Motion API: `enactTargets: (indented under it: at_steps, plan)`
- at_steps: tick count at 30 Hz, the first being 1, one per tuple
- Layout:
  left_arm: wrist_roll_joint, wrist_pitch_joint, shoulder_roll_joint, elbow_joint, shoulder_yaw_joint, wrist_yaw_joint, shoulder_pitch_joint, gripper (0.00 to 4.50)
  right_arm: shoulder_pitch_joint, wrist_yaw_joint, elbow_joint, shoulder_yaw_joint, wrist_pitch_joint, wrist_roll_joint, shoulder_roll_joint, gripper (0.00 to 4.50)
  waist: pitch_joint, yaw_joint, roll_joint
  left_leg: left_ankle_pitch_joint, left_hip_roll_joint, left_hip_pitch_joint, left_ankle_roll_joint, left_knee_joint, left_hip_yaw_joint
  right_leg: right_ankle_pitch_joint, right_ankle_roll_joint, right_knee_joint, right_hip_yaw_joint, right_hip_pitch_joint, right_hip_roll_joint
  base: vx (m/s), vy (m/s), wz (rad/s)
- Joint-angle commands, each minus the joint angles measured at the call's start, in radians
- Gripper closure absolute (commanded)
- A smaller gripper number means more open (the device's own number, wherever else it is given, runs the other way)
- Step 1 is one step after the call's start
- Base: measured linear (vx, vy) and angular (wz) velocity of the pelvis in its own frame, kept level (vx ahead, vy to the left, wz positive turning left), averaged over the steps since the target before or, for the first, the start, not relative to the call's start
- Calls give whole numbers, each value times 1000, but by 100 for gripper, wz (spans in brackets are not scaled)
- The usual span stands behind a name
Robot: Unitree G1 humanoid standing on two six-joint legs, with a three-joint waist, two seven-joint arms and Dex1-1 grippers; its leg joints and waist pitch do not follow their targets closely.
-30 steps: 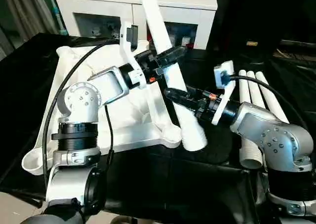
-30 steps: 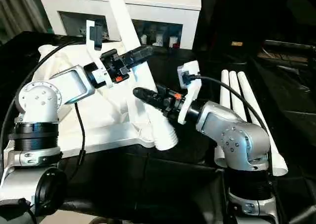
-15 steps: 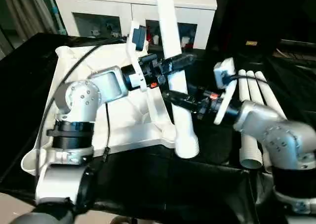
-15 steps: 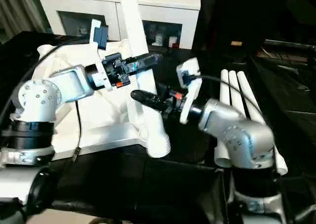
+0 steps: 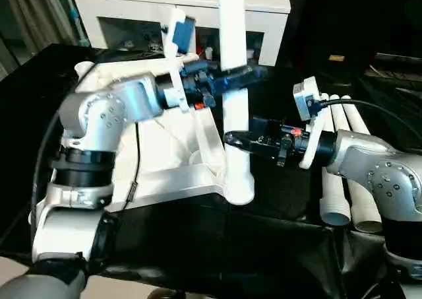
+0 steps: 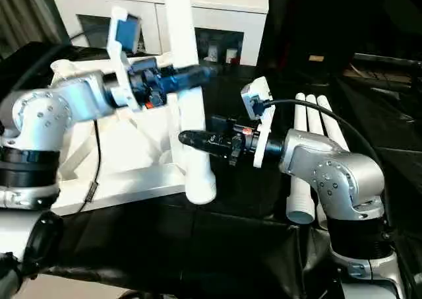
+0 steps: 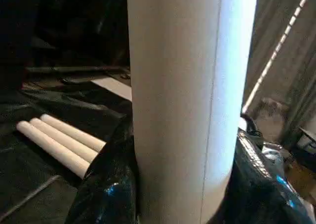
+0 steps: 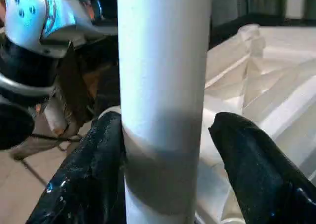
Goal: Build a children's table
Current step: Pick table leg
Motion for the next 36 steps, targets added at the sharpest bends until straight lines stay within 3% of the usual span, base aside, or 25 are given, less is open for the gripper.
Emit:
enactTargets:
  at_steps: [1,21,30,36]
  plan:
    - [13,-8,11,-15,-18,-23,-11,275,-15,19,-3,15,14,11,-15,146,-76,2,-10,-77,51,21,15,-56,-18,-45,-226,-74,47,50,-79,0,0,0]
    - [21,-18,25,-23,-44,-77,-5,275,-23,97,27,132,1,-29,-47,146,-77,6,-16,-65,51,19,25,-54,-17,-35,-232,-70,47,52,-80,0,0,0]
    - [19,-15,30,-21,-48,-86,-2,275,-11,114,33,150,-5,-34,-58,146,-77,7,-17,-66,51,19,27,-52,-17,-42,-232,-70,47,52,-81,0,0,0]
    - [19,-14,30,-23,-48,-91,0,275,-4,124,32,155,-1,-30,-63,213,-77,6,-19,-70,50,19,25,-52,-17,-57,-228,-71,47,51,-81,0,0,0]
